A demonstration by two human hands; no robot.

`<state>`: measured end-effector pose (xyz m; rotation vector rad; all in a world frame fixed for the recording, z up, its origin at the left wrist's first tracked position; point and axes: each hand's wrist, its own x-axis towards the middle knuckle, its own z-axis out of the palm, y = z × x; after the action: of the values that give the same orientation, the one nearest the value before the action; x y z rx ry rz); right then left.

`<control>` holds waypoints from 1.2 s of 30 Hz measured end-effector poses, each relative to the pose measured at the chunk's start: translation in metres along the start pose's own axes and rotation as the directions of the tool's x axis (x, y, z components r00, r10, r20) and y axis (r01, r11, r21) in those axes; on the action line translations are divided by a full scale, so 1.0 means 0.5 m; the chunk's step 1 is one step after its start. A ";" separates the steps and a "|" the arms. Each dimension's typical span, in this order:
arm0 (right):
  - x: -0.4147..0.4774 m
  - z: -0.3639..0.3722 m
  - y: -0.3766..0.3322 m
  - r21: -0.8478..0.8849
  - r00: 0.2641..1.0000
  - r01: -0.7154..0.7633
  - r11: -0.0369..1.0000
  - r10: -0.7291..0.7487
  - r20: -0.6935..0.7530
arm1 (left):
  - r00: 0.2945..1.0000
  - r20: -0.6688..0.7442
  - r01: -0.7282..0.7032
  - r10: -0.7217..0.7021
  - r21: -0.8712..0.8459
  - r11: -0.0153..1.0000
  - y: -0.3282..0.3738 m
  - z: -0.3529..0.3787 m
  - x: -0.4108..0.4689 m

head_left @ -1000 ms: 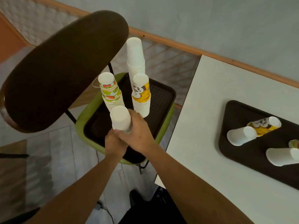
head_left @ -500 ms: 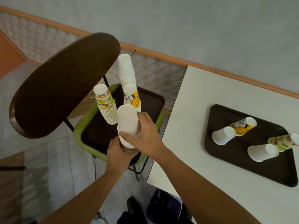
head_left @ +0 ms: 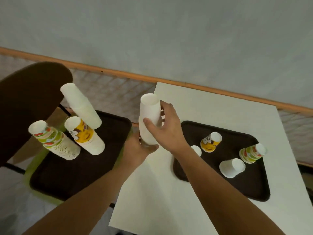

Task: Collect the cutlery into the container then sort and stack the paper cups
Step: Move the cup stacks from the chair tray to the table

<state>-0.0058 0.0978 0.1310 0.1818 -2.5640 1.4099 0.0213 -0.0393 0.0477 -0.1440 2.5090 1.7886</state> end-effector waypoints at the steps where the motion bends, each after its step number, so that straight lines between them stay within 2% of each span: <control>1: 0.026 -0.029 0.022 0.001 1.000 -0.009 1.000 0.009 -0.007 | 1.000 0.013 0.016 -0.016 0.010 1.000 0.011 0.030 0.031; 8: 0.221 -0.172 0.215 -0.045 0.998 -0.070 0.997 0.070 0.000 | 0.998 0.054 0.006 -0.015 0.152 0.988 0.052 0.240 0.266; 17: 0.402 -0.175 0.428 -0.065 0.992 -0.095 0.993 0.100 0.074 | 0.997 0.019 0.063 -0.069 0.242 0.968 -0.029 0.410 0.524; 25: 0.437 -0.144 0.488 -0.036 0.992 -0.123 0.992 0.124 0.038 | 0.998 -0.055 0.050 -0.035 0.317 0.947 -0.084 0.461 0.583; 30: 0.428 -0.146 0.475 -0.053 0.983 -0.177 0.983 0.179 0.047 | 0.992 0.030 0.113 -0.126 0.268 0.957 -0.067 0.446 0.553; 32: 0.411 -0.147 0.449 -0.060 0.982 -0.191 0.980 0.189 -0.024 | 0.989 0.014 0.138 -0.147 0.251 0.958 -0.055 0.419 0.515; 36: 0.355 -0.134 0.340 -0.006 0.938 -0.107 0.994 0.099 -0.332 | 0.989 -0.088 0.135 -0.119 0.214 0.967 -0.042 0.335 0.405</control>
<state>-0.2050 0.2440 0.0692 -0.1835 -2.3377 1.3132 -0.1790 0.1036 -0.0472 -0.3583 2.6590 1.4744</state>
